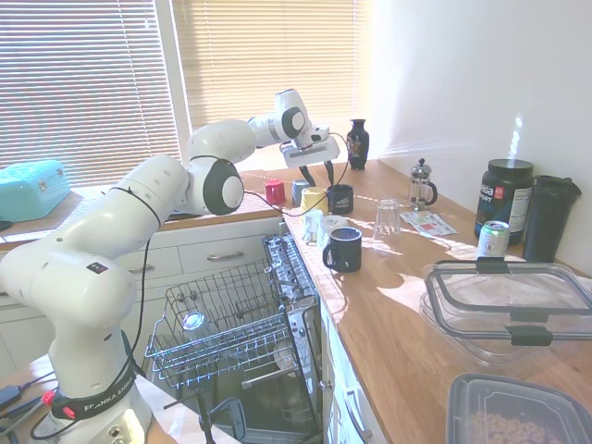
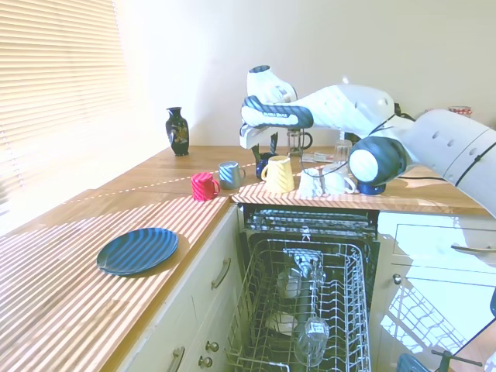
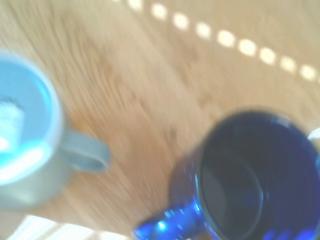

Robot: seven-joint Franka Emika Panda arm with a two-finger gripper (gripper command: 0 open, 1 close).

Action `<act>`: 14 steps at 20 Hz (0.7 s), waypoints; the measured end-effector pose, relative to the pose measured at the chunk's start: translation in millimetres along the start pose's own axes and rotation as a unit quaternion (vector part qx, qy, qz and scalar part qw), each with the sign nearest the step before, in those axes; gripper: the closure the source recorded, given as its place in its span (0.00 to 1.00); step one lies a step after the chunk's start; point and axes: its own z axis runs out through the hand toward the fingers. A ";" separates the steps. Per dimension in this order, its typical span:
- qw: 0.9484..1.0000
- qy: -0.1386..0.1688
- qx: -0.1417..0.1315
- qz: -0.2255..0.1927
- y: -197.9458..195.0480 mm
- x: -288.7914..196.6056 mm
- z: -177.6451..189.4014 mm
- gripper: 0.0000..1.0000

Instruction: Remove a mug cup out of the dishwasher

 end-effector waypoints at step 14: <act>0.999 0.024 0.019 0.028 45.5 40.8 -185.7 0.00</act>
